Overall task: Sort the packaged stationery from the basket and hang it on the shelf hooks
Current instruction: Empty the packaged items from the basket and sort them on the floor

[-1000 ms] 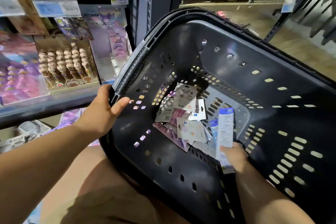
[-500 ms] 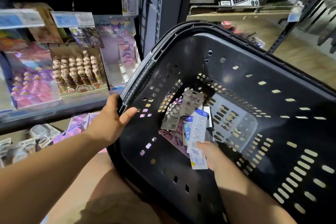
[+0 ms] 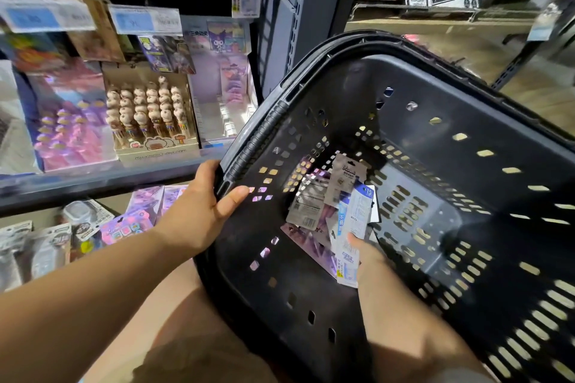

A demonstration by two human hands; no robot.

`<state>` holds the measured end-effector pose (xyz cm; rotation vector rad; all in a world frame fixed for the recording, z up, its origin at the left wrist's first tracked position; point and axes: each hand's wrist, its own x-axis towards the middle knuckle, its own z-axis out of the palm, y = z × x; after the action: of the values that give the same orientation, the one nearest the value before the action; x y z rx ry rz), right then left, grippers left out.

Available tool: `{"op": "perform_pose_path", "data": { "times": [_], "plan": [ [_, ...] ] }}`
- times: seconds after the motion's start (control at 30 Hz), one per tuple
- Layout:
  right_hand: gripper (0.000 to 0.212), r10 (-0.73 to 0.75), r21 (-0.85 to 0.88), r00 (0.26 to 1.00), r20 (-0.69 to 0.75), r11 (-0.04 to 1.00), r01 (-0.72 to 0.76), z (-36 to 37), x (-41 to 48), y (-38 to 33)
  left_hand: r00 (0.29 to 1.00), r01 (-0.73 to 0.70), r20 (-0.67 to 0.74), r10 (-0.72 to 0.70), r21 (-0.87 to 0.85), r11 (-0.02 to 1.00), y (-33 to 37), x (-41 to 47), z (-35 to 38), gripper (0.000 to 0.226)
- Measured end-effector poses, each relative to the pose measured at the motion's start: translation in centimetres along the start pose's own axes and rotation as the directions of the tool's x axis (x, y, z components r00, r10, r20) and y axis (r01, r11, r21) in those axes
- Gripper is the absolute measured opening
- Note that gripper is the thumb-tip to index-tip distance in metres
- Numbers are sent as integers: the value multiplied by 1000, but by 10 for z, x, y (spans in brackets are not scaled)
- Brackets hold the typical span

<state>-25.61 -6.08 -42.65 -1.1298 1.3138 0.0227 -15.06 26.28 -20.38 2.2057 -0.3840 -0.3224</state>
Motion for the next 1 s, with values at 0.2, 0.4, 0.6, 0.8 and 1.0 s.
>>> {"op": "perform_pose_path", "data": {
  "times": [0.2, 0.4, 0.6, 0.8, 1.0],
  "plan": [
    [52, -2, 100, 1000, 21, 995, 0, 11, -52, -17, 999, -20, 23, 22, -84, 996, -5, 3, 0, 58],
    [45, 6, 169, 998, 59, 986, -16, 7, -65, -17, 999, -36, 26, 39, -90, 995, -7, 5, 1, 61],
    [25, 8, 290, 999, 42, 957, -19, 6, -62, -14, 999, -47, 8, 48, -99, 994, -7, 5, 2, 56],
    [25, -30, 310, 996, -88, 949, 56, 0, -60, -19, 999, -37, 15, 39, -87, 995, -7, 6, 2, 75],
    [37, -212, 128, 927, -310, 957, 261, -33, -53, -19, 999, -48, 20, 51, -114, 992, -6, 5, 2, 81]
  ]
}}
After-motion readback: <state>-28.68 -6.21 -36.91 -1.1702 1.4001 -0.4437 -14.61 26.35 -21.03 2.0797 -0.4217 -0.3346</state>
